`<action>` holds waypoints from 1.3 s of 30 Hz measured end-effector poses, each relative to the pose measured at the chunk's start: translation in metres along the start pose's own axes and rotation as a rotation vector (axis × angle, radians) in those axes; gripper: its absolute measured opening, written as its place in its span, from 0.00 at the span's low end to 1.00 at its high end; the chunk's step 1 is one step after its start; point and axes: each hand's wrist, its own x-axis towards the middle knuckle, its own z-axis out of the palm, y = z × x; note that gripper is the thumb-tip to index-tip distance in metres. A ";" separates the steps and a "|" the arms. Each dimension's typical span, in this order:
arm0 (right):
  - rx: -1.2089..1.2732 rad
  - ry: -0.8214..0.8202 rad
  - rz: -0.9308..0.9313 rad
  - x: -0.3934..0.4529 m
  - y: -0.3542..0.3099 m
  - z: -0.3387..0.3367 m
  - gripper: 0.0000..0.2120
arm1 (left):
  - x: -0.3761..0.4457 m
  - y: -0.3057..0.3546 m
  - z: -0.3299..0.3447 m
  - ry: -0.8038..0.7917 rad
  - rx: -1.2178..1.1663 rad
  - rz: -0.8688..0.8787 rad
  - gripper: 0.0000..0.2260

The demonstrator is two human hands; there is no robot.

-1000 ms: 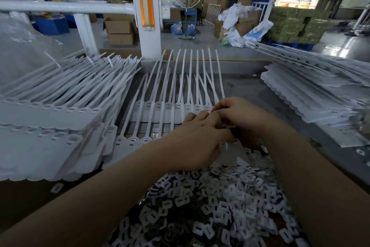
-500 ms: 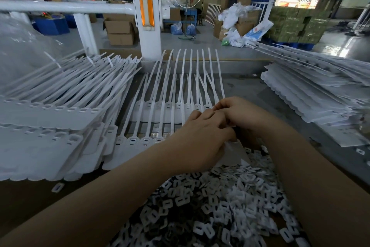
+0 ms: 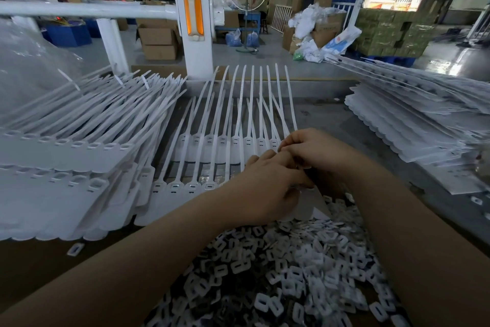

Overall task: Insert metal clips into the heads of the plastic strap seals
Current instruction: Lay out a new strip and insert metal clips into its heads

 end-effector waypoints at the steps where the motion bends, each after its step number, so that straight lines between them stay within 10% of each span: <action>1: 0.001 -0.001 -0.001 0.000 0.000 0.000 0.08 | 0.000 0.000 0.000 0.008 -0.007 -0.001 0.15; 39: -0.004 -0.009 -0.008 0.003 0.002 0.002 0.09 | 0.027 -0.001 0.001 0.113 -0.326 -0.234 0.09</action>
